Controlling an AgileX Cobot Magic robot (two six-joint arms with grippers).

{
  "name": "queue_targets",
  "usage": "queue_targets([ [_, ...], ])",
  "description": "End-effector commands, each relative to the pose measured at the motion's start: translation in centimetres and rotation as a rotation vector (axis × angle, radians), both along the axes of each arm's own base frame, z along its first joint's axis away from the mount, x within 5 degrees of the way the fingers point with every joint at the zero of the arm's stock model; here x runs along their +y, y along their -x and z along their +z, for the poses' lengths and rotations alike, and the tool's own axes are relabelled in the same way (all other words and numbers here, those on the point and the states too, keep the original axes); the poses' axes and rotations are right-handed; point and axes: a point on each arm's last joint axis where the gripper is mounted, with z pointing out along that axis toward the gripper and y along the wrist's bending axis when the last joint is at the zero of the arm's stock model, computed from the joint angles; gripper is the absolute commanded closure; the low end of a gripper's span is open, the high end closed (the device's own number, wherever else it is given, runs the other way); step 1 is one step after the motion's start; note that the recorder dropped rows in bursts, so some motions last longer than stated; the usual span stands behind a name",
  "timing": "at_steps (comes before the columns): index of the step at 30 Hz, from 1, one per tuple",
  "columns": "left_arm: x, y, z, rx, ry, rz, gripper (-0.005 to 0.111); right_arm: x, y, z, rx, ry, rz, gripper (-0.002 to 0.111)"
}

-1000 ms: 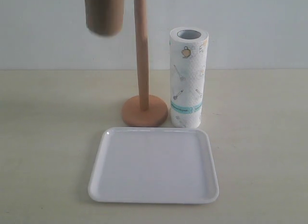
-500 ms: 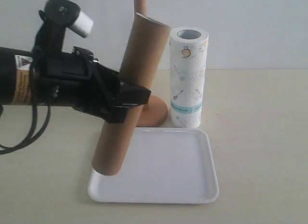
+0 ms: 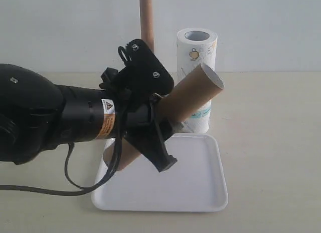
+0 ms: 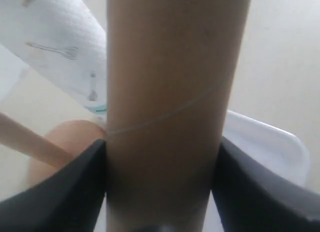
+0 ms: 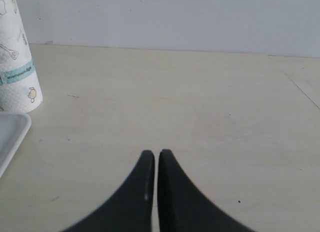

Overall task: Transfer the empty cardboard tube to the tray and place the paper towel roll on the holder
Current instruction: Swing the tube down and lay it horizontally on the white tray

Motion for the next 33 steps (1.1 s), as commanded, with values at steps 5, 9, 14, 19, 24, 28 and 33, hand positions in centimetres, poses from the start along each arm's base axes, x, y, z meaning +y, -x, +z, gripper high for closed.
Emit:
queue_targets([
  [5,-0.1,1.0,4.3,0.105,-0.462,0.255,0.103,0.0,0.0,0.1,-0.015,-0.003,-0.003,0.106],
  [9,-0.8,1.3,5.3,0.190,-0.604,0.126,0.103,0.0,0.0,0.1,-0.015,-0.003,-0.003,0.106],
  [14,-3.7,-0.7,1.9,0.246,-0.839,-0.047,0.103,0.0,0.0,0.1,-0.015,-0.003,-0.003,0.106],
  [19,-8.2,-3.8,-1.2,0.340,-0.864,-0.202,0.103,0.0,0.0,0.1,-0.015,-0.003,-0.003,0.106],
  [24,-8.9,-5.9,-3.4,0.448,-0.833,-0.255,0.103,0.0,0.0,0.1,-0.015,-0.003,-0.003,0.106],
  [28,-8.2,-7.1,-4.4,0.482,-0.854,-0.245,0.103,0.0,0.0,0.1,-0.015,-0.003,-0.003,0.106],
  [33,-8.0,-7.6,-5.4,0.493,-0.878,-0.275,0.103,0.0,0.0,0.1,-0.015,-0.003,-0.003,0.106],
])
